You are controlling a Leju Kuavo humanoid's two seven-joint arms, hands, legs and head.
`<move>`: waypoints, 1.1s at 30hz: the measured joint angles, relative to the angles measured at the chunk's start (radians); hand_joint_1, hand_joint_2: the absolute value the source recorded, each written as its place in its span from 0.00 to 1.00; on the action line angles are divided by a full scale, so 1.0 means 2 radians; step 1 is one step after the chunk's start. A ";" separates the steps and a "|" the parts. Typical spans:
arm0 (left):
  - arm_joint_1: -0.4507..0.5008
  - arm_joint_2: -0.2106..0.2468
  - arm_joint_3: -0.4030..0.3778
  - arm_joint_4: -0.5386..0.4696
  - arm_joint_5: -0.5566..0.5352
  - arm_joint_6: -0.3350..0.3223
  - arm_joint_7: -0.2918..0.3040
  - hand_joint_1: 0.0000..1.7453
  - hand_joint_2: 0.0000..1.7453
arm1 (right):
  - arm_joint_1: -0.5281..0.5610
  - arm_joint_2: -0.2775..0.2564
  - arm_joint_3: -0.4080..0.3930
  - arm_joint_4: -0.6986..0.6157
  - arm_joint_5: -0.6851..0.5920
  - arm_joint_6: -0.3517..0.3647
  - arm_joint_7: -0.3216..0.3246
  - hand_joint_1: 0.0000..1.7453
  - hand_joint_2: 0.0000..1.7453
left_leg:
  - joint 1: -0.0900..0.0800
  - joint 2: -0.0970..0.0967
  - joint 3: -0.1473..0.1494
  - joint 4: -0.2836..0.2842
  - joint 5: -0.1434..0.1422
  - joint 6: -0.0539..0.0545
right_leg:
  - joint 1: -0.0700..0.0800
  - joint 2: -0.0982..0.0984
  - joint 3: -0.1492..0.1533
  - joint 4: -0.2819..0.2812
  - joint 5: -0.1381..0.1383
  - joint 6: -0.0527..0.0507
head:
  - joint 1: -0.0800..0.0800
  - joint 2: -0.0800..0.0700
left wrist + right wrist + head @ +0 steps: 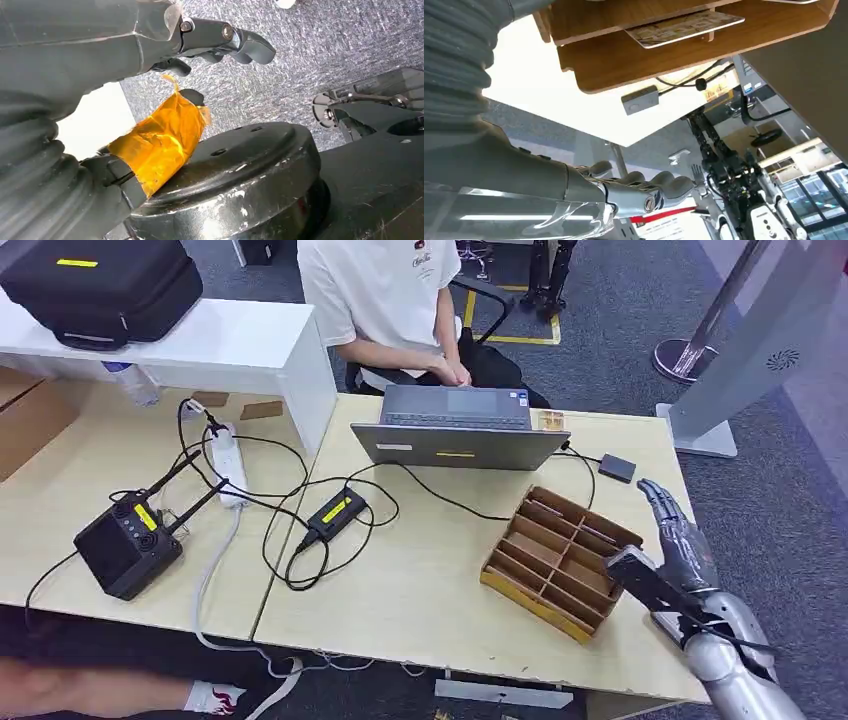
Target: Pass the card to the sensor for recognition and then transmit it.
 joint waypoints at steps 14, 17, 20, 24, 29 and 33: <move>0.000 0.000 0.000 0.000 -0.001 0.000 0.001 0.00 1.00 | 0.001 0.000 -0.004 0.002 0.003 0.001 0.003 0.00 1.00 | 0.000 0.000 0.000 0.000 0.000 0.000 | 0.000 0.000 0.000 0.000 0.000 0.000 | 0.000 0.000; 0.000 0.000 -0.001 0.000 -0.003 -0.001 0.001 0.00 1.00 | 0.003 0.000 -0.006 0.003 0.010 0.001 0.001 0.00 1.00 | 0.000 0.000 0.000 0.000 0.000 0.000 | 0.000 0.000 0.000 0.000 0.000 0.000 | 0.000 0.000; 0.000 0.000 -0.001 0.000 -0.004 -0.001 0.001 0.00 1.00 | 0.005 0.000 -0.006 0.003 0.010 0.001 0.000 0.00 1.00 | 0.000 0.000 0.000 0.000 0.000 0.000 | 0.000 0.000 0.000 0.000 0.000 0.000 | 0.000 0.000; 0.000 0.000 -0.001 0.000 -0.004 -0.001 0.001 0.00 1.00 | 0.005 0.001 -0.006 0.004 0.010 0.001 0.000 0.00 1.00 | 0.000 0.000 0.000 0.000 0.000 0.000 | 0.000 0.000 0.000 0.000 0.000 0.000 | 0.000 0.000; 0.000 0.000 -0.005 0.000 -0.006 -0.001 0.001 0.00 1.00 | 0.005 0.003 -0.006 0.005 0.011 0.003 -0.001 0.00 1.00 | 0.000 0.000 0.000 0.000 0.000 0.000 | 0.000 0.000 0.000 0.000 0.000 0.000 | 0.000 0.000; 0.000 0.000 -0.008 0.000 -0.008 -0.001 0.001 0.00 1.00 | 0.005 0.008 -0.004 0.011 0.011 0.006 -0.001 0.00 1.00 | 0.000 0.000 0.000 0.000 0.000 0.000 | 0.000 0.000 0.000 0.000 0.000 0.000 | 0.000 0.000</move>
